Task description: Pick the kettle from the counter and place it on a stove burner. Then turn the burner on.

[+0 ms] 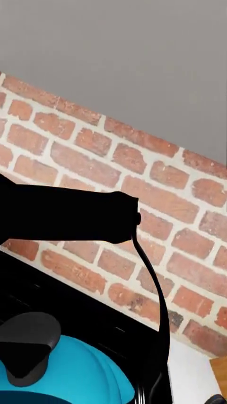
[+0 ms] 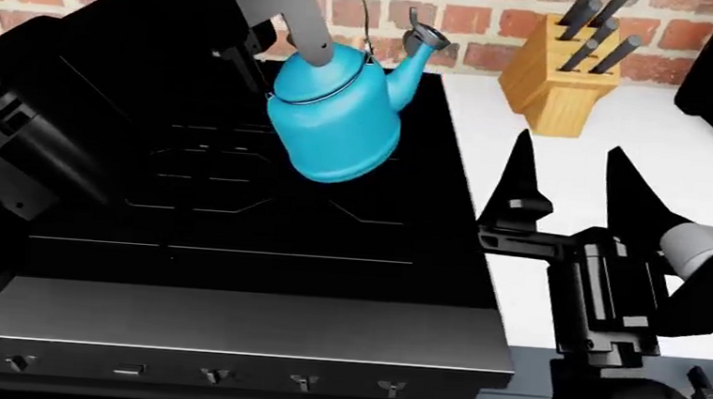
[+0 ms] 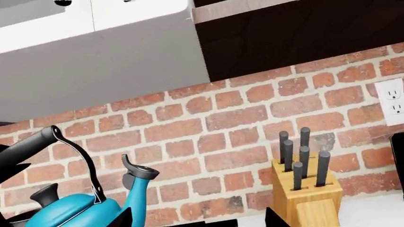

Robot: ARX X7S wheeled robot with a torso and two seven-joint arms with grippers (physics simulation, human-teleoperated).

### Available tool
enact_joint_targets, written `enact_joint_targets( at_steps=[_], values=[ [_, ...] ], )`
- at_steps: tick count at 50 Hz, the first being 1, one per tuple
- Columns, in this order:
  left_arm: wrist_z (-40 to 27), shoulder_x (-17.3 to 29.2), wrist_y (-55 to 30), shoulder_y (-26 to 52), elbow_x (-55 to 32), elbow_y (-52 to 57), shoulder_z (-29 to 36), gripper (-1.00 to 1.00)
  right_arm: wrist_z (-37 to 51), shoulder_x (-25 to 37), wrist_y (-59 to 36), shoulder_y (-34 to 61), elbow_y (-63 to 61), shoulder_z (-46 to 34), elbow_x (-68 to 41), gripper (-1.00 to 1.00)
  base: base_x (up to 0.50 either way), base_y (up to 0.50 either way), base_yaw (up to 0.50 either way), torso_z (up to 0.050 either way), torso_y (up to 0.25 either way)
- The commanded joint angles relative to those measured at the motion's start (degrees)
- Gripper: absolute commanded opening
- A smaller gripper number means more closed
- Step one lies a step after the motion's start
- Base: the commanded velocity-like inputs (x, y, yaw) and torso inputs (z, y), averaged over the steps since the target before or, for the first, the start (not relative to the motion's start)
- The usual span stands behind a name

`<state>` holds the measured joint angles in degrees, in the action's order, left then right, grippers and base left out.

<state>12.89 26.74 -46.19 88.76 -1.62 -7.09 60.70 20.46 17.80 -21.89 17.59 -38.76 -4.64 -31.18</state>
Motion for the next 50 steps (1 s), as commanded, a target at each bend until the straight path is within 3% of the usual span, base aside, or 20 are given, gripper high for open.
enact_joint_targets(
  at_steps=[1,29,50],
  values=[
    [-1.8,-0.33,0.57,0.68,2.99,-0.27,-0.71,-1.0,0.23,0.33,0.53,-0.11,-0.13,-0.39,0.64,1.0,0.18,0.5,0.0,0.0,0.01],
    [-3.06,-3.39,4.01,-0.66,3.4,-5.66,0.44,-1.0,-0.41,0.13,2.83,-0.79,0.29,0.98,-2.42,1.0,0.02,0.04,0.0,0.0,0.001],
    [-1.41,-2.02,2.84,-1.58,4.0,-3.1,2.6,-1.0,-0.03,0.3,3.27,-0.79,0.84,0.97,-3.08,1.0,0.0,0.0,0.0,0.0,0.001]
  ],
)
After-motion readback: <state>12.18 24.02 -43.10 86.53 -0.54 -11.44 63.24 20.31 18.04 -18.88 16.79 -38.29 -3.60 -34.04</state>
